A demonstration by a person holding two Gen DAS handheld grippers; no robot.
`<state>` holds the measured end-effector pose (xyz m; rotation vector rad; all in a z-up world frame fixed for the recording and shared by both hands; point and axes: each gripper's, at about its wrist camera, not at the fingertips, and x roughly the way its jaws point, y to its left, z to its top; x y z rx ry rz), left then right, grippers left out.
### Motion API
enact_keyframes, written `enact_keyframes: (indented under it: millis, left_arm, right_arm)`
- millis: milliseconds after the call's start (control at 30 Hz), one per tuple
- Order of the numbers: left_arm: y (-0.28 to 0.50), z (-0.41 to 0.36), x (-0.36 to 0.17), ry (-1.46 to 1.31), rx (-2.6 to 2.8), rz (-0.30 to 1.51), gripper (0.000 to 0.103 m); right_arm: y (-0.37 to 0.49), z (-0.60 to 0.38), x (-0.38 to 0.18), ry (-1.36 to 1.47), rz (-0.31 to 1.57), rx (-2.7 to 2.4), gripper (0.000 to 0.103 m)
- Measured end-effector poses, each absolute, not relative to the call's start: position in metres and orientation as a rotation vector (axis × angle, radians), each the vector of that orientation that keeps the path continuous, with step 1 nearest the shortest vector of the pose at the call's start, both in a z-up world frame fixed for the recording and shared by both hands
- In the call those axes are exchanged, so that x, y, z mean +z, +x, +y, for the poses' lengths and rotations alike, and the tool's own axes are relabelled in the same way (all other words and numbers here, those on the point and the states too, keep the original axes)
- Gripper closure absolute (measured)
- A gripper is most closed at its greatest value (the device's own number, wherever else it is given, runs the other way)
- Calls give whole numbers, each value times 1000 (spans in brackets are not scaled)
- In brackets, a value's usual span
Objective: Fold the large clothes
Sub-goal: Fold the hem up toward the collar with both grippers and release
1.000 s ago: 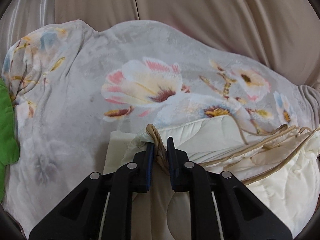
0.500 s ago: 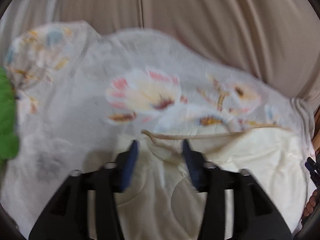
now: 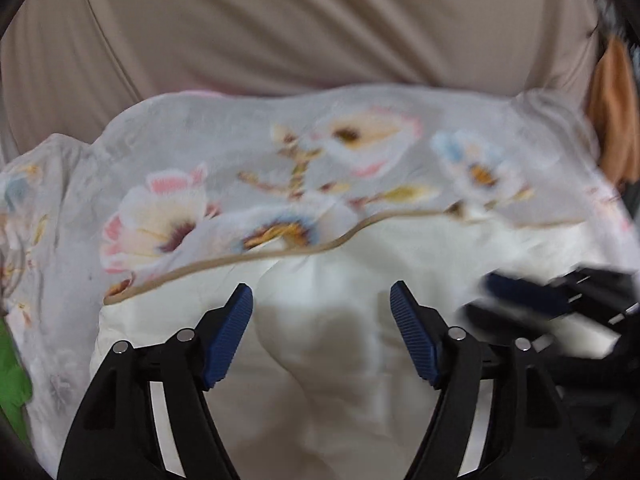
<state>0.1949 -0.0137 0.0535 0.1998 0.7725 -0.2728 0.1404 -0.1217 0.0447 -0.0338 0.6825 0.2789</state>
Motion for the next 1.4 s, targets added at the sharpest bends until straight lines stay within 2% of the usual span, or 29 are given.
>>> enact_keyframes:
  millis: [233,333,433,733,867,967,1167,1267,1400]
  left_arm:
    - [229,62,29,68,-145,827,34]
    - [241,89,21,26,-118,848,34]
    - [245,103,15,-35,-141,853,34]
    - [256,95,1,15,-101,893,33]
    - [245,113,16,-70,-130,853,35]
    - [218,129,49,-84,-121,778,32]
    - [204,105,100,35,-157,706,21]
    - [215,90,84,98,-146,755,21]
    - [236,93,40,113,-91,835,21]
  right_arm:
    - [154,-245,17,170,739,28,85]
    - [150,-300,1,311,769,-26,102]
    - [146,-318,-12,389,785,-15,103]
    - [160,-312,-25,313,847,-71,103]
    - [161,-316,-21,339,845,-59,103]
    - [146,-309,8,313,785,-57,89]
    - [156,-248,68,263,750,169,89]
    - [169,-191,67,154,786,241,89]
    - [188,-136,34,26,870,291,89]
